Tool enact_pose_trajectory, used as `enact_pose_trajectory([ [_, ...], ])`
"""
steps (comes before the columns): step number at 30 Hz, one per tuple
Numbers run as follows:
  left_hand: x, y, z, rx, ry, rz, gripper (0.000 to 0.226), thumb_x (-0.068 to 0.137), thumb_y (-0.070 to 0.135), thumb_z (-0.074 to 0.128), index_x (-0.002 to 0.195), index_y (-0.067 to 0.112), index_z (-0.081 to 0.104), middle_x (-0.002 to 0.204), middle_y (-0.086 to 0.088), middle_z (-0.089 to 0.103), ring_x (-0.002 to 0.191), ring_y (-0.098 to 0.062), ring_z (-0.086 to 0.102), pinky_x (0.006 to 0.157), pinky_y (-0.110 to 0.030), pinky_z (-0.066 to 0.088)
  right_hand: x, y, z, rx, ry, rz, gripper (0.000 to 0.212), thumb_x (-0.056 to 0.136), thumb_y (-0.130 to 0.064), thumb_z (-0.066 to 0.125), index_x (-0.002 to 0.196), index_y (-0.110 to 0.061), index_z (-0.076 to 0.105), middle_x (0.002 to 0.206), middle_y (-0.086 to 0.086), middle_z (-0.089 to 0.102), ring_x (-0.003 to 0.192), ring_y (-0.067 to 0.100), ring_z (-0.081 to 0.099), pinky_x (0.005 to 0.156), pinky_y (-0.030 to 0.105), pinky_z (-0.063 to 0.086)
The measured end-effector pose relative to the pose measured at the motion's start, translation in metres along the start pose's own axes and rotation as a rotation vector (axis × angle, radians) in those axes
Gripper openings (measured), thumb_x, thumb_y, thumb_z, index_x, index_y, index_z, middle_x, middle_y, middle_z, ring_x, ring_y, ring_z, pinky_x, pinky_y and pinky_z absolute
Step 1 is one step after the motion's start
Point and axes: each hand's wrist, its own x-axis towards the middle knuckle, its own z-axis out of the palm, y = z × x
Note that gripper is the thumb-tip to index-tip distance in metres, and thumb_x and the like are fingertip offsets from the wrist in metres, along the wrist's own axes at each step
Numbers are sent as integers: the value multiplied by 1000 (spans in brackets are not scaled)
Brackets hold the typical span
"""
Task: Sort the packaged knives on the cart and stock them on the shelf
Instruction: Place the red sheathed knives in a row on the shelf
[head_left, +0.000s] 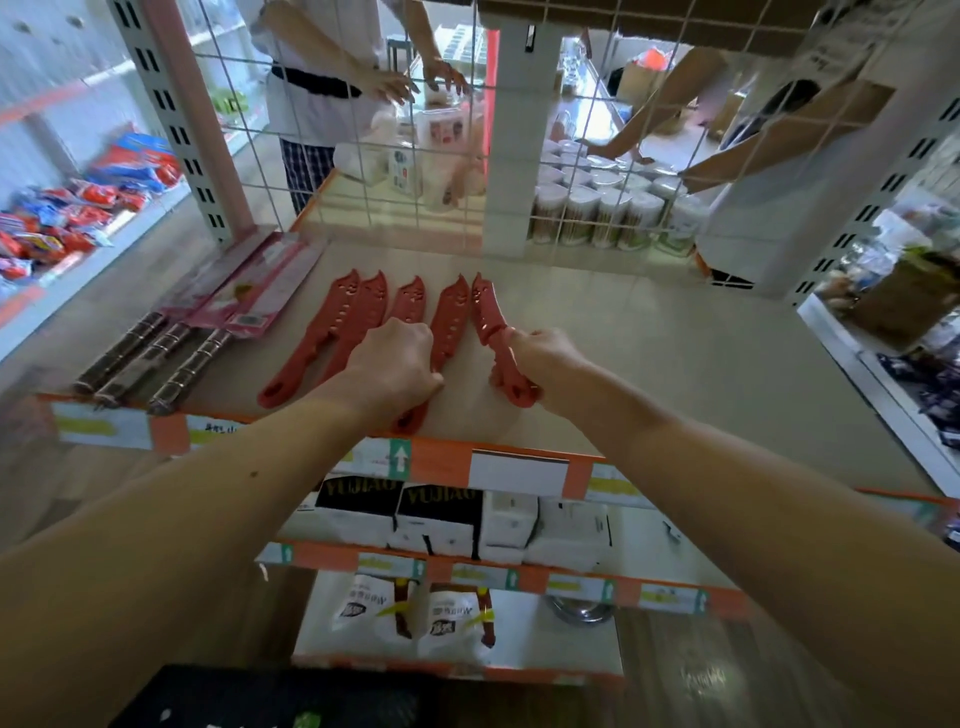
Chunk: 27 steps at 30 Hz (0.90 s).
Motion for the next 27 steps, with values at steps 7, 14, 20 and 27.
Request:
enact_pose_trajectory([
  [7, 5, -3, 0, -20, -23, -2, 27, 83, 31, 65, 83, 11, 46, 103, -15, 60, 98, -34, 58, 80, -36, 45, 5, 3, 4, 106, -106, 77, 16, 91, -14, 58, 78, -5, 54, 67, 8, 55, 45, 14, 55, 34, 18, 45],
  [14, 8, -1, 0, -21, -42, -5, 26, 84, 30, 64, 81, 11, 47, 83, -7, 49, 85, -29, 54, 70, -31, 40, 1, 4, 9, 42, -179, 66, 8, 80, 4, 66, 75, -1, 62, 66, 8, 57, 52, 12, 55, 44, 17, 51],
  [20, 11, -8, -2, 3, -39, 3, 28, 83, 33, 64, 82, 11, 47, 84, -7, 50, 78, -25, 48, 69, -32, 40, 6, 3, 18, -38, -90, 45, 14, 78, 0, 69, 71, -4, 58, 64, 8, 57, 53, 14, 55, 51, 21, 53],
  [27, 5, -8, -1, 18, -13, 61, 24, 86, 30, 60, 92, 8, 53, 95, -12, 59, 89, -30, 57, 74, -35, 44, 8, 5, 23, -277, 32, -98, 20, 78, -17, 73, 63, -10, 61, 63, 7, 61, 67, 19, 61, 81, 36, 58],
])
